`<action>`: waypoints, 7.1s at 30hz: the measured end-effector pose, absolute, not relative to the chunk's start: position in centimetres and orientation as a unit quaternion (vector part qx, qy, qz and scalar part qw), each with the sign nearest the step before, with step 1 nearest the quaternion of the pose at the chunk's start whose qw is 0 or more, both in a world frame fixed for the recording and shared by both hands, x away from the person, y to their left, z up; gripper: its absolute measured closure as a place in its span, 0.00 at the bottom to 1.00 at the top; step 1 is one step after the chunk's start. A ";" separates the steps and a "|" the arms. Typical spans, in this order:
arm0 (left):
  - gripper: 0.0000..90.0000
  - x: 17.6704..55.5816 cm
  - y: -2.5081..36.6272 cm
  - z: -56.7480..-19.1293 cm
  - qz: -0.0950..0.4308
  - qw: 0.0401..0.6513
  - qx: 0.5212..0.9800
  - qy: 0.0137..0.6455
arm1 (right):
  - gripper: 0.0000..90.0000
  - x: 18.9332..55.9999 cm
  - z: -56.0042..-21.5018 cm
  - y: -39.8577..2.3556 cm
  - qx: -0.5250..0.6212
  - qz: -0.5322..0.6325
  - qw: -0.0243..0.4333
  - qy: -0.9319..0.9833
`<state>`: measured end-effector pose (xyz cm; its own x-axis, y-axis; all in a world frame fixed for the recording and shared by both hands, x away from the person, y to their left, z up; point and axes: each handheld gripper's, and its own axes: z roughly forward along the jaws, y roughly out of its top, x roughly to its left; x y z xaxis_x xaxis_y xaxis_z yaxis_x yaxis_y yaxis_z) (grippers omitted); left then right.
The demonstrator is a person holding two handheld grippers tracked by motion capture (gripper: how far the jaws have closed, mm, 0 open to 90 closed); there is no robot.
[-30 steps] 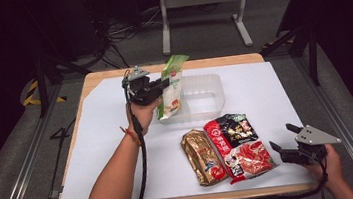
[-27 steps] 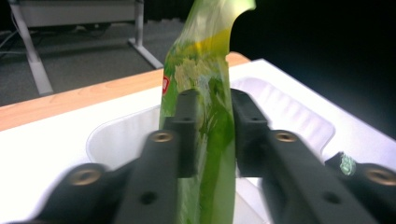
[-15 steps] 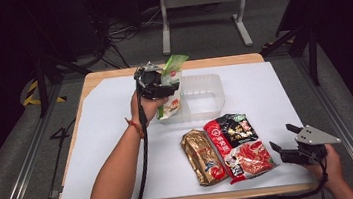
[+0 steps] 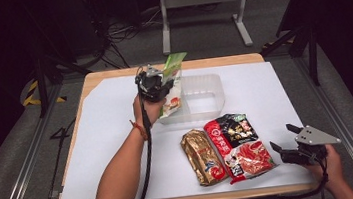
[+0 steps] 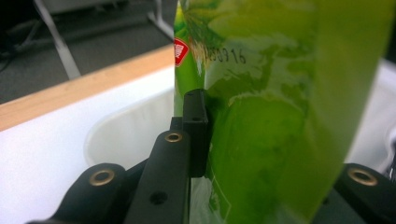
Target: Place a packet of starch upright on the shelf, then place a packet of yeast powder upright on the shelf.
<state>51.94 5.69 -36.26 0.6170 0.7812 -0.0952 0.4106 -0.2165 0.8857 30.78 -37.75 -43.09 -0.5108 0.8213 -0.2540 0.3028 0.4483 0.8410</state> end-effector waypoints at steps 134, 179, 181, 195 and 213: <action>0.16 41.6 6.0 -44.4 -0.023 0.468 0.838 0.279 | 0.29 31.7 -43.1 -36.0 0.306 0.414 0.248 0.821; 0.97 41.9 4.5 -42.9 -0.035 0.525 0.796 0.300 | 0.28 30.9 -42.9 -37.2 0.319 0.414 0.260 0.812; 0.97 41.5 5.2 -41.8 -0.028 0.547 0.781 0.299 | 0.28 30.9 -42.9 -37.3 0.320 0.414 0.260 0.811; 0.98 38.7 8.1 -36.9 -0.011 0.639 0.716 0.280 | 0.27 31.0 -43.0 -37.4 0.323 0.416 0.257 0.811; 0.99 39.4 10.0 -33.8 0.055 0.682 0.646 0.338 | 0.26 31.0 -43.2 -37.3 0.325 0.406 0.262 0.813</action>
<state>39.37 9.95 -33.76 0.7656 0.5112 -0.3906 0.3623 0.1591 0.9184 30.97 -37.33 -43.17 -0.6521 0.7408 -0.1614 0.3158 0.4590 0.8304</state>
